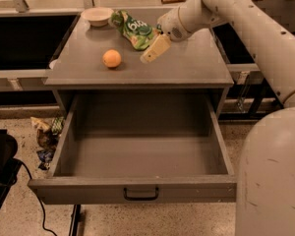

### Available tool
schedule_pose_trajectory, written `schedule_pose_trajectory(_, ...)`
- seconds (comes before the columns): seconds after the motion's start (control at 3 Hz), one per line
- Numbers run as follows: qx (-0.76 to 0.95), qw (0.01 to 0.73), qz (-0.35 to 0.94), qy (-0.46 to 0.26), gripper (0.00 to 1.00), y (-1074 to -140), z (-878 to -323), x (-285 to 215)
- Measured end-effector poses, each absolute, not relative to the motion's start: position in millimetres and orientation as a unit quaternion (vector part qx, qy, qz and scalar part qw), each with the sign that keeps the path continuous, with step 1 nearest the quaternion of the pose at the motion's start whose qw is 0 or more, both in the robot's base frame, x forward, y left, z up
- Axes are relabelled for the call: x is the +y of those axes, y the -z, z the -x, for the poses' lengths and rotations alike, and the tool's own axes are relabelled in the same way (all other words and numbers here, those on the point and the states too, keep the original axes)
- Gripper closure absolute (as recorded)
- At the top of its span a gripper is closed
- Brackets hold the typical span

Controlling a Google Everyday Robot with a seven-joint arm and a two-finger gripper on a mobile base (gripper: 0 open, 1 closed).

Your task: Place orange into top drawer

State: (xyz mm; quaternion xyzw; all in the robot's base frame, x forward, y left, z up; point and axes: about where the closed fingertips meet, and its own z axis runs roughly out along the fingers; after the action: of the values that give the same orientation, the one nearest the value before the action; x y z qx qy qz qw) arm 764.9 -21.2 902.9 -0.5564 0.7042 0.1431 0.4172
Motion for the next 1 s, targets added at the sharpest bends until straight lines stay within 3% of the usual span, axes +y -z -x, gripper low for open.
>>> schedule_pose_trajectory(1.0, 0.697, 0.428, 0.543, -0.192, 0.00, -887, -778, 26)
